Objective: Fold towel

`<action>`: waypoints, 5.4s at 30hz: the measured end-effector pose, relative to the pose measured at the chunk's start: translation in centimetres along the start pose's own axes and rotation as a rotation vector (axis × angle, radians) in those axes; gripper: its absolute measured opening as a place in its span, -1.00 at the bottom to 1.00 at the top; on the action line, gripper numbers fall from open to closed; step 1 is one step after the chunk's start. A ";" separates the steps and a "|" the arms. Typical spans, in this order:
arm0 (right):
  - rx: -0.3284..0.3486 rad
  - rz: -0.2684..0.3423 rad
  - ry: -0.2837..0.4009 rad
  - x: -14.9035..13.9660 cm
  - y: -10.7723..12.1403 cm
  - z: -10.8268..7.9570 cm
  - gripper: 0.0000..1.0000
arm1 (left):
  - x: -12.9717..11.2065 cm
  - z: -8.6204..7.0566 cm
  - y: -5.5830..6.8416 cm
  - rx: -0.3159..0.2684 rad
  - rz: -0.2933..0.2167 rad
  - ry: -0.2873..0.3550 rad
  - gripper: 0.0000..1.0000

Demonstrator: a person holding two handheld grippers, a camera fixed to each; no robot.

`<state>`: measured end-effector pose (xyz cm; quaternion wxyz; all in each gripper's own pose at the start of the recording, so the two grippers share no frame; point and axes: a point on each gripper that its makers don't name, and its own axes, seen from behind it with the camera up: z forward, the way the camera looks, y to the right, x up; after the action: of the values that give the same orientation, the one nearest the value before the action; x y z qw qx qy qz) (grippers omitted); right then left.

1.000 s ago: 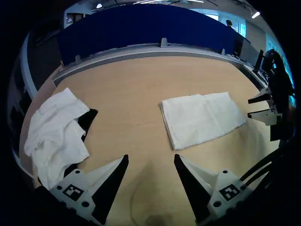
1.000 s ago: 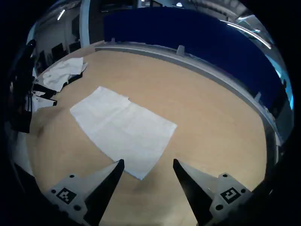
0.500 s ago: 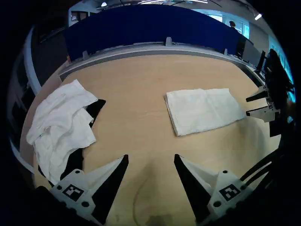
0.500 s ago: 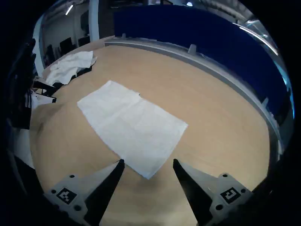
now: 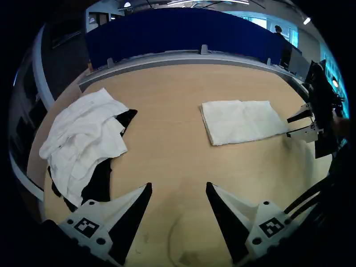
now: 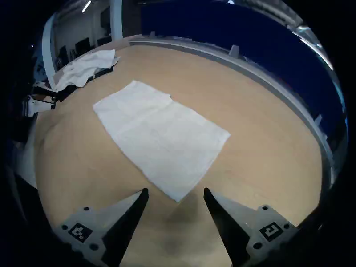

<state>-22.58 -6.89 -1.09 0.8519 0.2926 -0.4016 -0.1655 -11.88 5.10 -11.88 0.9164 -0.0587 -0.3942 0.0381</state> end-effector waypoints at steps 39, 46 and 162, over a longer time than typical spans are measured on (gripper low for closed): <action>0.007 0.006 -0.047 -0.7 0.5 0.6 -0.92 | -1.9 -1.3 -0.5 0.010 -0.043 -0.012 0.80; -0.009 -0.014 -0.030 1.3 0.9 -0.4 -0.93 | -1.8 -1.4 -0.7 0.013 -0.053 -0.008 0.79; 0.135 -0.177 -0.050 7.8 -11.1 5.0 0.51 | 0.1 -3.7 -2.2 0.056 -0.227 0.096 0.80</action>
<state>-22.17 -21.36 -1.02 0.8021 0.3792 -0.4055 -0.2200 -9.08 2.60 -14.06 0.9339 0.0104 -0.3528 -0.0577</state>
